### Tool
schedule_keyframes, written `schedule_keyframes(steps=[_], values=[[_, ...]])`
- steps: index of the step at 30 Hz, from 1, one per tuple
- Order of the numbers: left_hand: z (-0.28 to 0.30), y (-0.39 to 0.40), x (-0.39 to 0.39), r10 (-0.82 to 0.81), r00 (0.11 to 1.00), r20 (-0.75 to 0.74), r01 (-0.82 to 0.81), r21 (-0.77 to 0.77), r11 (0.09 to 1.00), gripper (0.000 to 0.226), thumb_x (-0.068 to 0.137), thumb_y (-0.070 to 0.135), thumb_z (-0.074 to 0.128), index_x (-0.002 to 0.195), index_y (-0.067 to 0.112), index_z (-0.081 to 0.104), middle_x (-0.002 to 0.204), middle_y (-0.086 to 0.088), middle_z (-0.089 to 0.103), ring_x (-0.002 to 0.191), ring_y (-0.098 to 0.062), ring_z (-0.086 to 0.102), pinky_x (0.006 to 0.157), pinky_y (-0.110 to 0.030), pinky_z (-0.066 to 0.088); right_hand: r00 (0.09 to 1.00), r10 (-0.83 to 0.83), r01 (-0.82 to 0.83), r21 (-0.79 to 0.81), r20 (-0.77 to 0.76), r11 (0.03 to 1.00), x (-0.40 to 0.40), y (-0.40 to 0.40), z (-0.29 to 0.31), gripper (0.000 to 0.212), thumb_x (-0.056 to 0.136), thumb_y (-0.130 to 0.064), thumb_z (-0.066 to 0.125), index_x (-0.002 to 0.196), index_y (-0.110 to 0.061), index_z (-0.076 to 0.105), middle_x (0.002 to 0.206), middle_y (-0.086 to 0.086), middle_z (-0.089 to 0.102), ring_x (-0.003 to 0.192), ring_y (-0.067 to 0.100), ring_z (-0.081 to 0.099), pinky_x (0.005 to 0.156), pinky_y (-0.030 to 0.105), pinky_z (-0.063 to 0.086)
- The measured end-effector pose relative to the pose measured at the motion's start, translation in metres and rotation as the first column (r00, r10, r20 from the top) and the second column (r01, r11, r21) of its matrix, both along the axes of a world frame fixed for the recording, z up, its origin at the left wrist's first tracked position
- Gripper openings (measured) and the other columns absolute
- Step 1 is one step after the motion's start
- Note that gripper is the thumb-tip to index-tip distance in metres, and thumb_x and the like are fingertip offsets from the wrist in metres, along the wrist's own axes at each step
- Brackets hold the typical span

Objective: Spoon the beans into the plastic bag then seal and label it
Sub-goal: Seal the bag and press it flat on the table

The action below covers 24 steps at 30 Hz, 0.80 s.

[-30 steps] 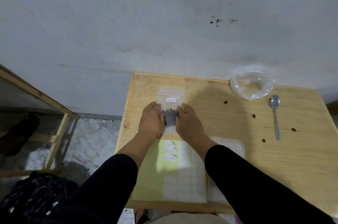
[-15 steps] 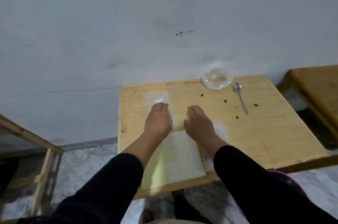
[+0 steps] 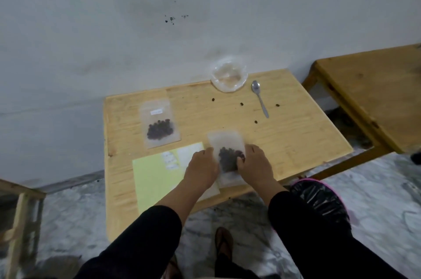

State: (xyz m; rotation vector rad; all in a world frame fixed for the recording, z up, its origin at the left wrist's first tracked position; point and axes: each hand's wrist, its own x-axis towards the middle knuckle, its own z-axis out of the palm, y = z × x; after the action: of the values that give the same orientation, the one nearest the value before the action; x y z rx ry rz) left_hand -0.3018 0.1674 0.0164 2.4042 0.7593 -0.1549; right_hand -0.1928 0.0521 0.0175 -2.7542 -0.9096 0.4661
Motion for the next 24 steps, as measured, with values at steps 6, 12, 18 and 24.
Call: schedule_keyframes(steps=[6, 12, 18, 24], values=[[-0.007, -0.015, 0.010, 0.074, 0.997, -0.011, -0.074, -0.016, 0.997, 0.047, 0.096, 0.025, 0.044, 0.140, 0.008, 0.034, 0.129, -0.015, 0.053, 0.118, -0.030, 0.049, 0.093, -0.033, 0.041, 0.995, -0.014, 0.017, 0.026, -0.102, 1.000, 0.009, -0.007, -0.007, 0.041, 0.094, -0.027, 0.043, 0.127, -0.002, 0.044, 0.127, 0.015, 0.050, 0.116, 0.030, 0.045, 0.095, 0.037, 0.040], [-0.006, -0.020, 0.012, 0.165, 0.986, 0.010, -0.165, 0.028, 0.986, 0.043, 0.097, 0.028, 0.041, 0.137, 0.011, 0.040, 0.118, -0.014, 0.061, 0.105, -0.027, 0.059, 0.079, -0.026, 0.044, 0.992, -0.033, 0.047, 0.114, -0.122, 0.992, 0.009, -0.006, -0.006, 0.044, 0.094, -0.024, 0.045, 0.133, -0.002, 0.043, 0.130, 0.016, 0.051, 0.121, 0.029, 0.046, 0.098, 0.034, 0.037], [0.005, -0.013, 0.008, 0.281, 0.946, 0.159, -0.267, -0.103, 0.958, 0.035, 0.094, 0.017, 0.049, 0.127, 0.006, 0.051, 0.123, -0.013, 0.059, 0.112, -0.028, 0.054, 0.090, -0.029, 0.040, 0.987, -0.091, 0.131, 0.342, -0.130, 0.931, 0.009, 0.008, 0.006, 0.041, 0.087, -0.017, 0.060, 0.126, -0.009, 0.053, 0.112, 0.013, 0.057, 0.093, 0.021, 0.056, 0.082, 0.025, 0.039], [0.012, 0.016, -0.021, 0.528, 0.797, 0.293, -0.443, -0.310, 0.841, 0.035, 0.089, 0.028, 0.057, 0.122, 0.020, 0.053, 0.089, -0.010, 0.059, 0.079, -0.021, 0.055, 0.069, -0.026, 0.037, 0.986, 0.028, 0.040, 0.395, -0.165, 0.918, -0.013, 0.041, 0.022, 0.037, 0.083, -0.018, 0.064, 0.120, -0.017, 0.059, 0.106, 0.008, 0.060, 0.085, 0.018, 0.057, 0.076, 0.017, 0.037]])
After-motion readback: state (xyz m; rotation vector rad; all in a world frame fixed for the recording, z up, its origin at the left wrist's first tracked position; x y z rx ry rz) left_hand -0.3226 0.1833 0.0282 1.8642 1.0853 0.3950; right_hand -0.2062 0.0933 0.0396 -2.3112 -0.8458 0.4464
